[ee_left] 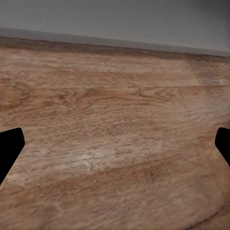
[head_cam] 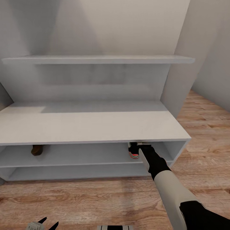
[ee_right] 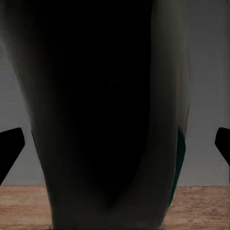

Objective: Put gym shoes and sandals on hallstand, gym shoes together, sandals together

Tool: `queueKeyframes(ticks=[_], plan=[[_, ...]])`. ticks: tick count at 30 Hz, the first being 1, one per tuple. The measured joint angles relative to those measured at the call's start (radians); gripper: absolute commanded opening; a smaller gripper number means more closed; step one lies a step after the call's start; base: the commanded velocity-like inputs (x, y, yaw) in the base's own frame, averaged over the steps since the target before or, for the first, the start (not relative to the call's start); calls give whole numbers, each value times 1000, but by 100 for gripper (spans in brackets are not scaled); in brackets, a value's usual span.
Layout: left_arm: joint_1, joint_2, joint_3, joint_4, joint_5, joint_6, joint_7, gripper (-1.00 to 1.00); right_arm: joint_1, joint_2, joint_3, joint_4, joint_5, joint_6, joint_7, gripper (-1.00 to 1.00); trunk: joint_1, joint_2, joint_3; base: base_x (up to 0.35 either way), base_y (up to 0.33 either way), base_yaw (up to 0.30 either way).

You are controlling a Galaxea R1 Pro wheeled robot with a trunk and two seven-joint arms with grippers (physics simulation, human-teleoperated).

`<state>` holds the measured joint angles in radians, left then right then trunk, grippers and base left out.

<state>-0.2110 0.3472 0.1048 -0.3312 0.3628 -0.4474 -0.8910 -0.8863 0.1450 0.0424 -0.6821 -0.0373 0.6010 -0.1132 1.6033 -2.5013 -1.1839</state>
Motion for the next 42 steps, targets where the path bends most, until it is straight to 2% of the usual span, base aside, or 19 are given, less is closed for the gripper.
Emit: queueKeyframes(ticks=[10,28,42], plan=[[0,1,1,0,0,0,0,100,0,0,-1,-1,0,0,0,100,0,0,0,-78,0,0],[0,1,2,0,0,0,0,100,0,0,-1,-1,0,0,0,100,1,0,0,-326,-3,0],[0,1,1,0,0,0,1,100,0,0,1,1,0,0,0,100,1,0,0,-319,-94,0]])
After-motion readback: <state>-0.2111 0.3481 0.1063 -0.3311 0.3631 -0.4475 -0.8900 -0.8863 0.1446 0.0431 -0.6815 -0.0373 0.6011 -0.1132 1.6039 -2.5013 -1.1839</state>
